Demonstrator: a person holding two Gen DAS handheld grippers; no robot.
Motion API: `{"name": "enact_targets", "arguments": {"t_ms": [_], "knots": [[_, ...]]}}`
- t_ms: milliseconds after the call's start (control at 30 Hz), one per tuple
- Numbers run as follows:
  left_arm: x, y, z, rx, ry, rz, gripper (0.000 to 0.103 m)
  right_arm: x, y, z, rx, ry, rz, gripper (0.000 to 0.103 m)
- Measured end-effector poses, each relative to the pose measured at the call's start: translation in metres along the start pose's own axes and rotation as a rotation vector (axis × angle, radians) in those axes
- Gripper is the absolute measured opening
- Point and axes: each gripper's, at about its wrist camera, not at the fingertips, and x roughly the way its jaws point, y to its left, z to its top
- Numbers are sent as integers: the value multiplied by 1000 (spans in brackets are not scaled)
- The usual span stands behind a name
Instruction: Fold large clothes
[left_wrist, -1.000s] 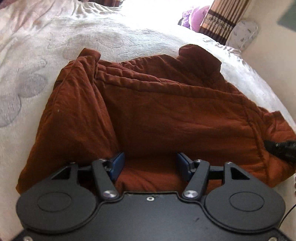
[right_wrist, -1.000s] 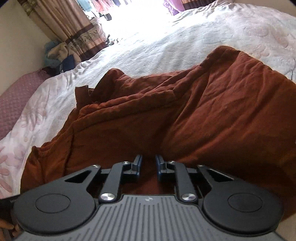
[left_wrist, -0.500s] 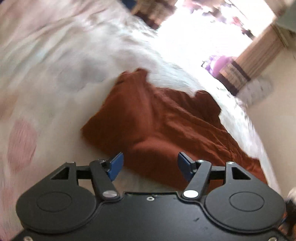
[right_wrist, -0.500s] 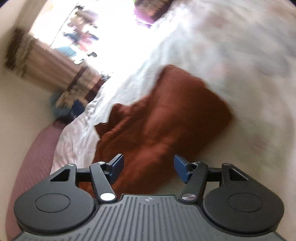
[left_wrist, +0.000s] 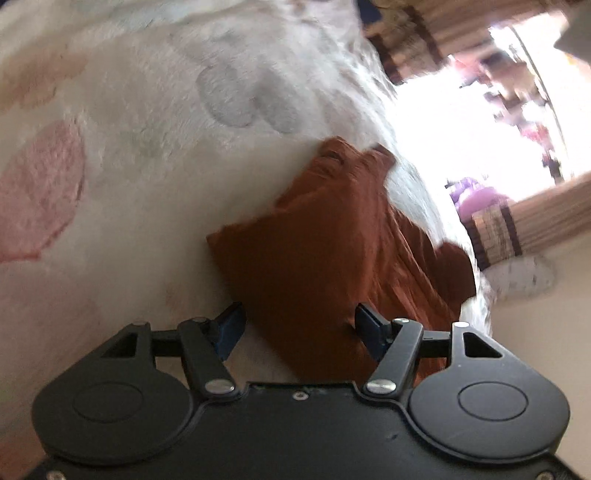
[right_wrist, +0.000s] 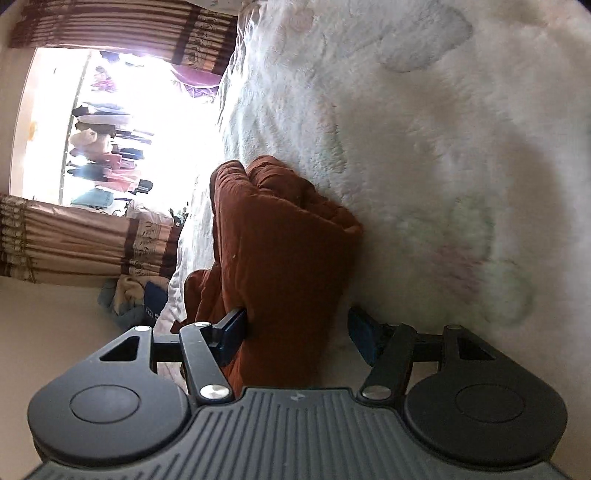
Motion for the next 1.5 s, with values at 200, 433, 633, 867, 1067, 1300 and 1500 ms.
{"name": "enact_targets", "arguments": {"t_ms": [200, 433, 633, 867, 1067, 1300, 1500], "knots": [[21, 11, 17, -141, -19, -35, 70, 10, 8, 8, -1, -16, -6, 80], [15, -15, 25, -47, -26, 11, 34, 8, 19, 10, 7, -28, -23, 41], [-13, -37, 41, -40, -23, -72, 21, -5, 53, 8, -50, -35, 13, 21], [-92, -52, 36, 70, -12, -165, 21, -73, 68, -1, -98, 2, 124, 19], [-154, 16, -22, 46, 61, -134, 22, -147, 3, -29, -49, 46, 85, 19], [-144, 88, -65, 32, 85, 9, 50, -141, -62, -42, -69, 68, -17, 36], [-170, 85, -46, 163, 68, 55, 59, -154, -56, -28, -57, 117, -33, 49]]}}
